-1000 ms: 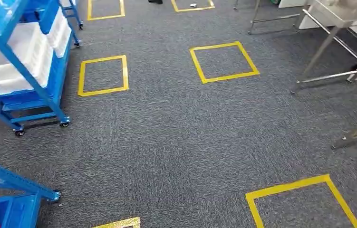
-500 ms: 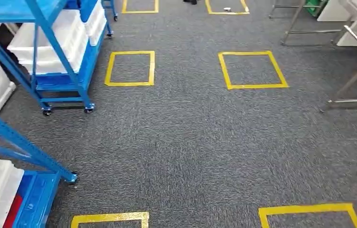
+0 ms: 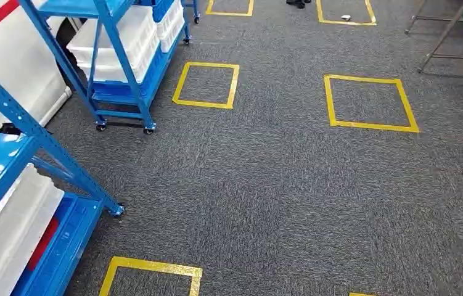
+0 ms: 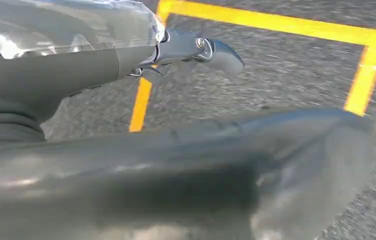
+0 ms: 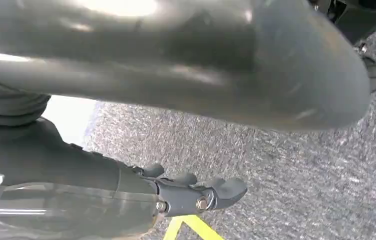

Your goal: Take the parts from the cabinet and place them on the table.

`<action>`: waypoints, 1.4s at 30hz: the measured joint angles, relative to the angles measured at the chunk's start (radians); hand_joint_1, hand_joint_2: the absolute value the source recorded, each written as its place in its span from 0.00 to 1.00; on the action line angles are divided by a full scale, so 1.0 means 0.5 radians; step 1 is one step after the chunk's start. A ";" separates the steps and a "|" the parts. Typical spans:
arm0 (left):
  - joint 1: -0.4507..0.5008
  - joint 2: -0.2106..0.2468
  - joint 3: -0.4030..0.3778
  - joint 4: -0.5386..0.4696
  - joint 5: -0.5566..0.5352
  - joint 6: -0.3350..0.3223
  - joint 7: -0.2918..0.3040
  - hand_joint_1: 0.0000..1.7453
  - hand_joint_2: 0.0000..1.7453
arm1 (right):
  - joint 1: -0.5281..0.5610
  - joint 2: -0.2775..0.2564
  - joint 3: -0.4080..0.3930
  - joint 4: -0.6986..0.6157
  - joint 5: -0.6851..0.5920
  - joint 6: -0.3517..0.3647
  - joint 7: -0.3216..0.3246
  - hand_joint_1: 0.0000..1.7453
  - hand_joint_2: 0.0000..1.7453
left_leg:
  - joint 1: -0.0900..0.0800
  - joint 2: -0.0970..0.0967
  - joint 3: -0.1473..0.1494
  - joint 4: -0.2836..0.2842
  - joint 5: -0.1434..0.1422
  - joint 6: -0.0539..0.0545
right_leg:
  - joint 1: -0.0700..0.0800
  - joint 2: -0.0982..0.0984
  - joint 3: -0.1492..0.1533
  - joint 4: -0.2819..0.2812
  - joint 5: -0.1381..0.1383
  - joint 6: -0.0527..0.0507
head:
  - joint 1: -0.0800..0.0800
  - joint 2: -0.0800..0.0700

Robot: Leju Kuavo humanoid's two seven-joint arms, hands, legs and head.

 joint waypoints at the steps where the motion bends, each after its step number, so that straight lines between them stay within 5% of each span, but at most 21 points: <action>1: -0.002 0.000 0.000 0.000 -0.002 -0.002 0.011 0.00 0.00 | -0.002 0.001 -0.009 0.000 -0.009 -0.006 0.014 0.00 0.00 | -0.004 0.027 0.114 -0.205 0.085 0.013 | 0.002 -0.023 0.006 0.000 -0.003 0.001 | -0.001 0.000; 3: -0.010 0.002 -0.001 0.000 -0.004 -0.002 0.017 0.00 0.00 | 0.001 0.001 -0.016 0.000 -0.015 -0.008 0.027 0.00 0.00 | -0.039 0.154 0.221 -0.414 0.093 0.044 | 0.018 -0.057 0.010 0.007 -0.014 0.015 | 0.000 0.000; 7: 0.007 0.002 0.000 0.000 -0.005 -0.002 0.027 0.00 0.00 | -0.019 0.001 -0.036 0.000 -0.020 -0.013 0.032 0.00 0.00 | -0.030 0.073 0.210 -0.437 0.125 0.083 | 0.019 -0.117 0.013 0.009 -0.018 0.050 | -0.001 0.000; 9: -0.001 -0.002 0.000 0.000 -0.005 -0.001 0.028 0.00 0.00 | -0.012 -0.003 -0.041 -0.001 -0.020 -0.014 0.033 0.00 0.00 | -0.019 0.045 0.216 -0.454 0.145 0.099 | -0.002 0.041 -0.032 0.131 -0.112 0.076 | 0.001 0.000; 12: -0.012 -0.002 -0.001 0.000 -0.015 0.002 0.028 0.00 0.00 | -0.003 -0.002 -0.051 0.000 -0.020 -0.016 0.033 0.00 0.00 | -0.020 -0.012 0.200 -0.450 0.153 0.104 | -0.028 0.102 -0.247 0.586 -0.321 0.093 | 0.001 0.000; 14: -0.007 -0.002 0.000 0.000 -0.017 0.002 0.028 0.00 0.00 | 0.000 -0.002 -0.055 -0.001 -0.020 -0.018 0.031 0.00 0.00 | -0.016 -0.060 0.199 -0.439 0.153 0.100 | -0.045 0.103 -0.263 0.598 -0.254 0.104 | 0.001 0.000; 16: -0.007 -0.005 -0.001 0.000 -0.018 0.002 0.028 0.00 0.00 | 0.000 -0.002 -0.056 -0.001 -0.020 -0.021 0.031 0.00 0.00 | -0.006 -0.109 0.199 -0.423 0.148 0.084 | -0.060 0.121 -0.122 0.293 -0.071 0.112 | 0.001 0.000; 17: -0.009 -0.006 0.000 0.000 -0.018 0.002 0.028 0.00 0.00 | 0.001 -0.003 -0.057 -0.001 -0.020 -0.022 0.030 0.00 0.00 | -0.001 -0.131 0.196 -0.413 0.143 0.074 | -0.072 0.179 -0.040 0.110 0.011 0.118 | 0.001 0.000; 18: -0.012 -0.006 -0.001 0.000 -0.018 0.002 0.028 0.00 0.00 | 0.004 -0.002 -0.057 -0.001 -0.020 -0.021 0.030 0.00 0.00 | -0.007 -0.150 0.183 -0.402 0.140 0.055 | -0.070 0.258 -0.020 0.059 -0.025 0.123 | 0.001 0.000; 22: -0.003 -0.005 -0.001 0.000 -0.018 0.004 0.028 0.00 0.00 | -0.010 -0.002 -0.057 -0.001 -0.020 -0.022 0.030 0.00 0.00 | 0.006 -0.218 0.152 -0.411 0.159 -0.004 | -0.055 0.184 -0.027 0.043 -0.001 0.065 | 0.001 0.000; 23: 0.002 -0.006 -0.001 0.000 -0.018 0.004 0.028 0.00 0.00 | -0.010 -0.002 -0.058 -0.001 -0.020 -0.022 0.030 0.00 0.00 | 0.009 -0.168 0.151 -0.393 0.140 -0.006 | -0.062 0.157 -0.024 0.028 0.011 0.045 | 0.001 0.000; 25: -0.007 -0.011 -0.001 0.000 -0.019 0.003 0.028 0.00 0.00 | -0.002 -0.002 -0.059 -0.001 -0.020 -0.026 0.030 0.00 0.00 | 0.008 -0.040 0.055 -0.184 -0.004 -0.012 | -0.051 0.116 -0.032 0.027 0.012 0.020 | 0.000 0.000; 28: -0.012 -0.011 -0.001 0.000 -0.021 0.002 0.028 0.00 0.00 | 0.005 -0.003 -0.059 -0.001 -0.019 -0.020 0.030 0.00 0.00 | 0.009 -0.019 -0.128 0.243 -0.176 -0.023 | -0.028 0.037 -0.039 0.030 0.008 0.013 | 0.000 0.000; 29: -0.007 -0.011 -0.001 0.000 -0.021 0.002 0.029 0.00 0.00 | 0.005 -0.003 -0.059 -0.001 -0.018 -0.020 0.030 0.00 0.00 | 0.009 -0.017 -0.120 0.240 -0.155 -0.021 | -0.025 0.019 -0.038 0.030 0.007 0.012 | 0.001 0.000; 31: -0.003 -0.011 -0.001 0.000 -0.021 -0.002 0.029 0.00 0.00 | 0.001 -0.003 -0.059 -0.001 -0.014 -0.015 0.033 0.00 0.00 | 0.005 0.001 0.032 -0.039 -0.003 -0.006 | -0.017 -0.027 -0.031 0.031 0.003 0.010 | 0.000 0.000; 32: -0.005 -0.010 -0.001 0.000 -0.021 -0.005 0.029 0.00 0.00 | 0.000 -0.003 -0.059 -0.001 -0.014 -0.014 0.034 0.00 0.00 | -0.002 0.052 0.151 -0.252 0.083 0.010 | -0.015 -0.048 -0.024 0.031 0.000 0.013 | 0.001 0.000; 33: -0.011 -0.009 -0.002 0.000 -0.024 -0.006 0.028 0.00 0.00 | 0.001 -0.003 -0.059 -0.001 -0.014 -0.013 0.037 0.00 0.00 | -0.022 0.177 0.217 -0.391 0.083 0.032 | -0.009 -0.067 -0.019 0.032 -0.005 0.020 | 0.000 0.000; 37: -0.014 -0.004 -0.003 0.000 -0.031 -0.014 0.032 0.00 0.00 | -0.013 -0.005 -0.059 -0.001 -0.014 -0.012 0.042 0.00 0.00 | -0.045 0.098 0.199 -0.403 0.097 0.073 | -0.010 -0.140 -0.008 0.028 -0.008 0.056 | 0.001 0.000; 38: -0.011 -0.003 -0.003 0.000 -0.026 -0.016 0.033 0.00 0.00 | -0.016 -0.005 -0.059 -0.002 -0.014 -0.012 0.042 0.00 0.00 | -0.019 0.076 0.227 -0.432 0.120 0.092 | -0.006 -0.134 -0.007 0.036 -0.023 0.075 | 0.000 0.000; 40: -0.017 -0.005 -0.003 0.000 -0.019 -0.018 0.033 0.00 0.00 | -0.013 -0.016 -0.059 -0.002 -0.008 -0.008 0.041 0.00 0.00 | -0.017 0.046 0.218 -0.440 0.130 0.104 | -0.020 0.047 -0.065 0.182 -0.130 0.090 | 0.001 0.000; 42: -0.030 -0.005 -0.003 0.000 -0.014 -0.017 0.036 0.00 0.00 | -0.008 -0.017 -0.059 -0.002 0.000 -0.007 0.046 0.00 0.00 | -0.018 0.000 0.209 -0.436 0.135 0.111 | -0.033 0.094 -0.214 0.499 -0.282 0.100 | 0.001 0.000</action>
